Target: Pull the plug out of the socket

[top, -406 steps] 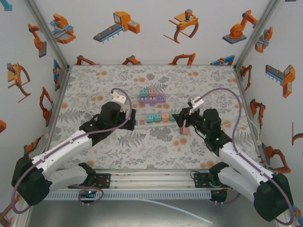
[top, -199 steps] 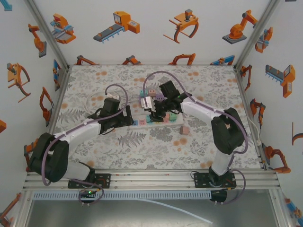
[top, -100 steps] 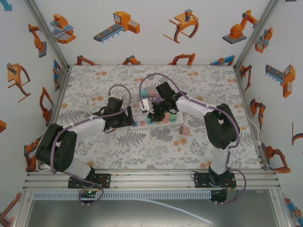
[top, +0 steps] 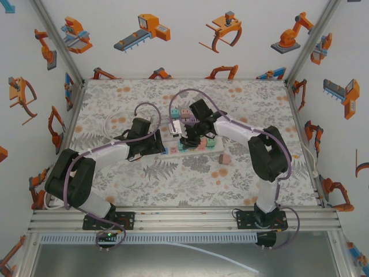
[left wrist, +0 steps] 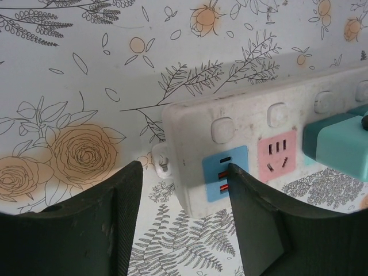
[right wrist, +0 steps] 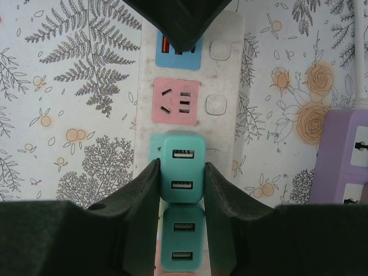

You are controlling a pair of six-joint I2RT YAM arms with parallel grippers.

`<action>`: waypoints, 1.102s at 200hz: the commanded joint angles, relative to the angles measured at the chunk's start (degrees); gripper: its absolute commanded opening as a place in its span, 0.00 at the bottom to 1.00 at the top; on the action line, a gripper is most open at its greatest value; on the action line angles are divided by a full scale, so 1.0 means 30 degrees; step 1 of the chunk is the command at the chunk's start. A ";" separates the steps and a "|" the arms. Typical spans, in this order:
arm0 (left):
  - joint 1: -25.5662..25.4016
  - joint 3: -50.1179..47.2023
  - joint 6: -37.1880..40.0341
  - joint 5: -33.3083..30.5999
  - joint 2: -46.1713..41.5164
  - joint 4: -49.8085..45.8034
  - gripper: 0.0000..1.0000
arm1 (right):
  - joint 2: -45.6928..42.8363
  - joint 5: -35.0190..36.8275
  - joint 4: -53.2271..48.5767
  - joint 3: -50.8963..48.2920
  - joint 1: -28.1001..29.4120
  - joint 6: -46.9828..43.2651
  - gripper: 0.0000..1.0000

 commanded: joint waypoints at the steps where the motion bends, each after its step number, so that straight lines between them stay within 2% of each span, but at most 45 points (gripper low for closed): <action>1: 0.0013 -0.0646 0.0307 -0.1340 0.1016 -0.1246 0.58 | 0.0035 -0.1127 -0.0334 0.0891 0.0192 -0.0105 0.20; 108: 0.0005 -0.0680 0.0265 -0.2665 0.1456 -0.1969 0.58 | -0.0704 -0.1917 -0.0003 0.0874 0.0148 0.0026 0.11; 220: 0.0005 -0.0940 -0.0028 -0.2382 0.1481 -0.1542 0.58 | -0.2295 -0.2549 0.2307 -0.0667 -0.0188 0.1273 0.07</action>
